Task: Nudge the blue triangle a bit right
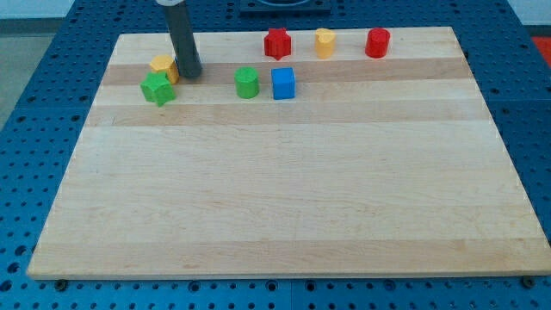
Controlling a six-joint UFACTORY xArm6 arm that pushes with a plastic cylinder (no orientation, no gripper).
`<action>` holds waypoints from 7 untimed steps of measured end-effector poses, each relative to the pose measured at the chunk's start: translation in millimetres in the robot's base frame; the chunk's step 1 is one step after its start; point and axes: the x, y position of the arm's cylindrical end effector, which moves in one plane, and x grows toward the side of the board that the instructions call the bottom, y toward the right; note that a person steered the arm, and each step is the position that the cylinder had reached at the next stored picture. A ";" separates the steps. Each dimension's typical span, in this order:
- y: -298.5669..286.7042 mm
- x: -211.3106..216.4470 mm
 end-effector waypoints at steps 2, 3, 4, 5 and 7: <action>-3.2 -36.4; 2.0 22.5; -4.9 113.7; -104.1 146.6; -142.7 9.9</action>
